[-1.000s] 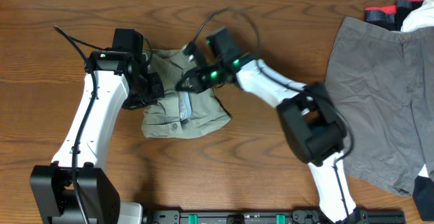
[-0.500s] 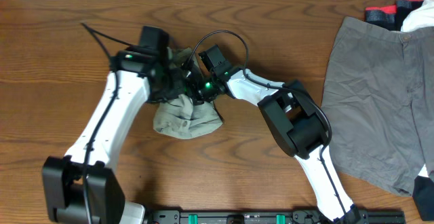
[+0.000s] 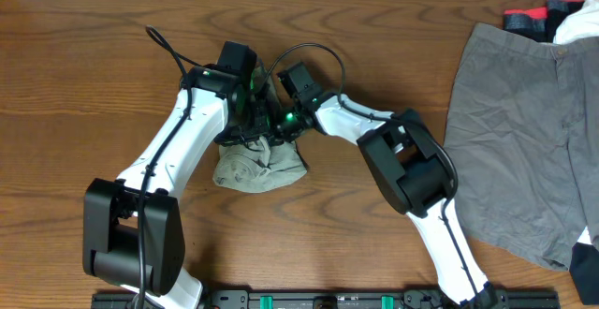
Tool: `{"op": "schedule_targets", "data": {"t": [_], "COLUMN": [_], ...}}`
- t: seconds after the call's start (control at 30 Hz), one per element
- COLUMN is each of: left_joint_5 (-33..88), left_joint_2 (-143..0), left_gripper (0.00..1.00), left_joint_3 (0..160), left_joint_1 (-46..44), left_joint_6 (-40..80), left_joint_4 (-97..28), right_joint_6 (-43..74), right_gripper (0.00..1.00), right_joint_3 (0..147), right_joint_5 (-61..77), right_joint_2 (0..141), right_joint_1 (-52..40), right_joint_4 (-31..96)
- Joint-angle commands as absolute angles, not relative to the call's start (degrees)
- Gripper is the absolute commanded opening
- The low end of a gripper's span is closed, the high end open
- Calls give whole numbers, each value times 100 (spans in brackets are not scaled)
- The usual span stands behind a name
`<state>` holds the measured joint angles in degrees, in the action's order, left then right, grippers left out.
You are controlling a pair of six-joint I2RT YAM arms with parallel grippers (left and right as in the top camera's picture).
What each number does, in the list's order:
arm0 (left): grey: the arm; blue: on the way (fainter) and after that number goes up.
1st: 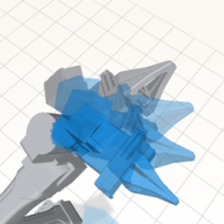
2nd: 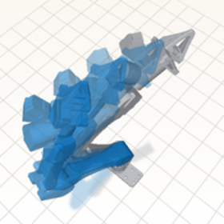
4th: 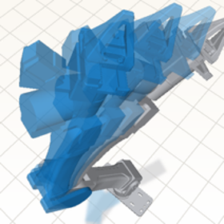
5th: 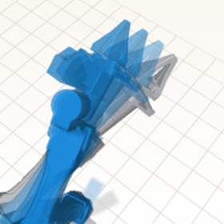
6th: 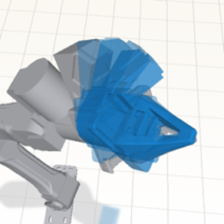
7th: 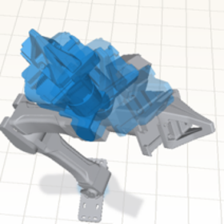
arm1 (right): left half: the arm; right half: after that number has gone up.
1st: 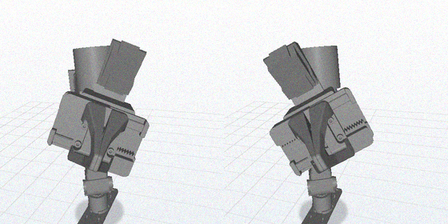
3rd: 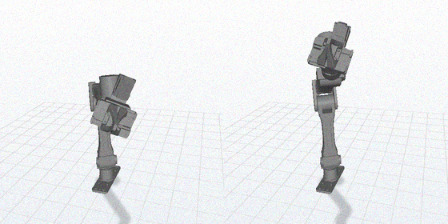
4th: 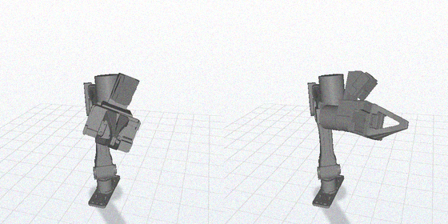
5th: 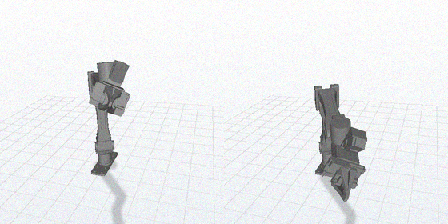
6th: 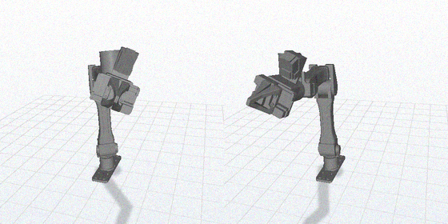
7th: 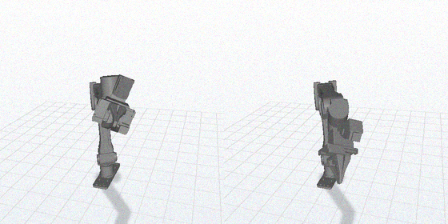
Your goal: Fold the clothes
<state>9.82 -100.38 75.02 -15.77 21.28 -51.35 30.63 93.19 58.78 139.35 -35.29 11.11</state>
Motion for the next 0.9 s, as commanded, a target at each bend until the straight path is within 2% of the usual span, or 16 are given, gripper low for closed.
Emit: {"op": "schedule_targets", "data": {"t": [0.0,0.27,0.63,0.87], "left_joint_5": [937,1310,1369,1590], "left_joint_2": [-10106,-10106,-10578,-11375], "left_gripper": [6,6,7,10], "left_joint_3": [7520,7531,7518,7518], "left_joint_1": [-1588,-1588,-1852,-1999], "left_joint_6": [2217,2220,2462,2567], "left_joint_4": [-5146,-5103,-4316,-4093], "right_joint_6": [3098,2716,2606,2611], "right_gripper": [18,18,17,16], "right_joint_3": [9301,9301,9301,9301], "right_joint_5": [5927,4963,4917,4156], "right_joint_2": [13812,13002,12934,12932], "right_joint_1": [-3194,-2587,-2661,-2609], "right_joint_4": [1157,1927,1935,2403]}}
